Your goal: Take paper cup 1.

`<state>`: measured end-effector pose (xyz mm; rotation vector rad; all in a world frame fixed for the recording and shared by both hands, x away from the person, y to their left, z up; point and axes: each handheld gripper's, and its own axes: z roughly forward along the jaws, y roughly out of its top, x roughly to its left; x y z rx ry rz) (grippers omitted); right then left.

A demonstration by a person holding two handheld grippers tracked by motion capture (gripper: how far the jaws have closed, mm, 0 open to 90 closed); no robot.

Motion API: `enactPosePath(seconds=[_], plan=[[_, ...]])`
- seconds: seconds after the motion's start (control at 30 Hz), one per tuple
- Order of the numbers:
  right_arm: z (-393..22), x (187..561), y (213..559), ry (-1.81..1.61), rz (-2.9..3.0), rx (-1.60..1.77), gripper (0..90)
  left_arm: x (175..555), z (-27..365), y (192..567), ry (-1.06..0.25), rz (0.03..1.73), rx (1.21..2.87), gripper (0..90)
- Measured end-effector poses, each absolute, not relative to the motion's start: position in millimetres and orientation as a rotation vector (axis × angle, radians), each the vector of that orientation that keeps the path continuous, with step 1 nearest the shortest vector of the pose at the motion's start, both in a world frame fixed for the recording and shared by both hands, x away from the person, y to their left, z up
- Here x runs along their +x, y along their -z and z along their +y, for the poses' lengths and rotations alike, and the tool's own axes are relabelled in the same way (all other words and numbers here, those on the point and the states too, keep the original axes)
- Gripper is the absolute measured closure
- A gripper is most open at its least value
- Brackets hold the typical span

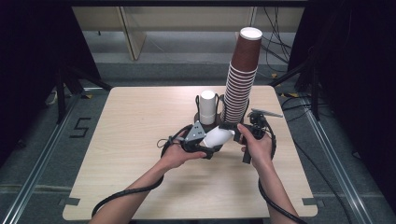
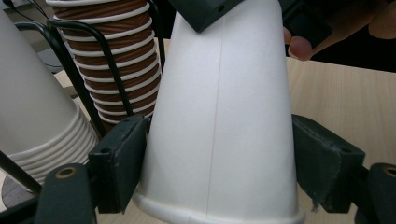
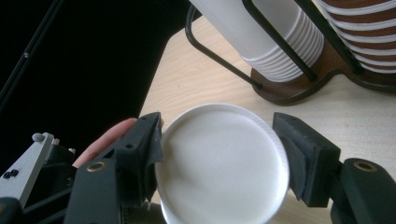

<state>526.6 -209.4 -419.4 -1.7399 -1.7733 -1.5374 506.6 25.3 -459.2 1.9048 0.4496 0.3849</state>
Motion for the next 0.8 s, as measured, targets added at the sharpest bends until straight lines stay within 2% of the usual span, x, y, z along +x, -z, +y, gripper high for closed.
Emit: enactPosePath(seconds=[0.47,0.6,0.8], plan=[[-205,524,417,1.598,-1.841,-1.705,32.5,505,29,457,-0.393,0.432,1.907,35.7],[-202,523,415,1.619,-1.915,-1.685,26.7,504,30,456,-0.383,0.424,1.902,37.1],[-200,522,411,1.680,-2.007,-1.615,25.3,503,33,454,-0.375,0.411,1.919,37.6]])
